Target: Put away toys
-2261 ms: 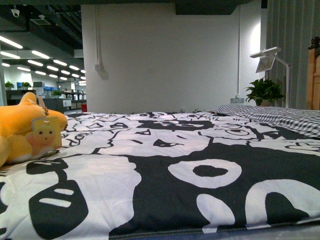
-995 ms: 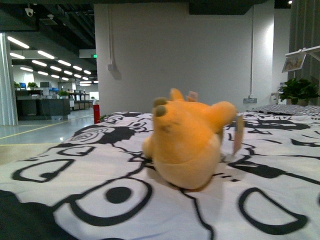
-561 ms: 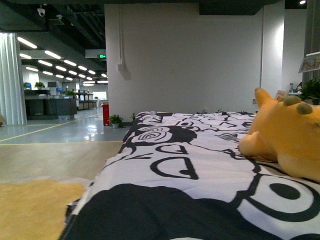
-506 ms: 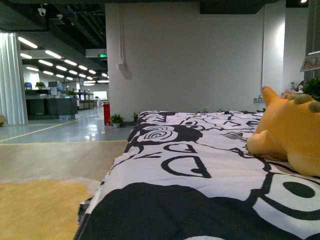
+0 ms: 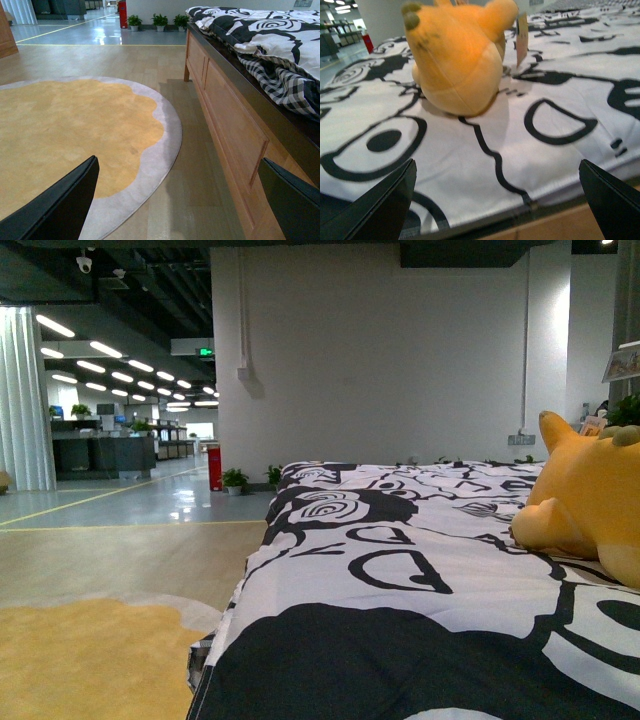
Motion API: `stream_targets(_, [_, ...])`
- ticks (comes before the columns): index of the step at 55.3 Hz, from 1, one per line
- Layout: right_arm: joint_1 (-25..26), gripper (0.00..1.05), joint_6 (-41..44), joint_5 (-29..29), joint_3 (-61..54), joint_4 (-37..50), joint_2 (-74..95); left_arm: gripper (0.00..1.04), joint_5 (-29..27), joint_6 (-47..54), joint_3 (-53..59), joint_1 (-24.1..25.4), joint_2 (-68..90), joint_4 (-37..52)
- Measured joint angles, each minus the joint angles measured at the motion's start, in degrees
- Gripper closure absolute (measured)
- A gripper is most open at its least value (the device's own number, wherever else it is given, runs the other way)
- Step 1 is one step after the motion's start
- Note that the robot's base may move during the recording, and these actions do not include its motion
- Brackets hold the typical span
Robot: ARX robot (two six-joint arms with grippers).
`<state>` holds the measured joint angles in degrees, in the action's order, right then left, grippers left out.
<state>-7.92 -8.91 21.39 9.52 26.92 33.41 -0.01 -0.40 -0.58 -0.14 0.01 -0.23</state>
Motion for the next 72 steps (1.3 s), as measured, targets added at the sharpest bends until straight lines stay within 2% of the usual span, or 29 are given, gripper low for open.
stream_targets(9, [-0.7, 0.07, 4.4, 1.0, 6.4, 15.1, 16.5, 0.06, 0.0, 0.0, 0.0, 0.0, 0.0, 0.0])
stream_targets(18, [-2.1, 0.07, 10.3, 3.1, 13.1, 25.7, 29.6, 0.06, 0.0, 0.0, 0.0, 0.0, 0.0, 0.0])
stream_targets(28, [-3.4, 0.07, 17.4, 4.6, 20.5, 31.0, 38.8, 0.06, 0.0, 0.0, 0.0, 0.0, 0.0, 0.0])
stream_targets(37, [-4.2, 0.07, 22.8, 4.7, 26.7, 31.5, 44.0, 0.06, 0.0, 0.0, 0.0, 0.0, 0.0, 0.0])
stream_targets(47, [-5.7, 0.07, 28.1, 3.9, 32.1, 26.9, 46.6, 0.06, 0.0, 0.0, 0.0, 0.0, 0.0, 0.0])
stream_targets(64, [-6.0, 0.07, 35.6, 10.0, 43.0, 6.8, 50.5, 0.06, 0.0, 0.0, 0.0, 0.0, 0.0, 0.0])
stream_targets(72, [-4.9, 0.07, 35.9, 13.6, 50.5, -7.2, 52.5, 0.06, 0.0, 0.0, 0.0, 0.0, 0.0, 0.0])
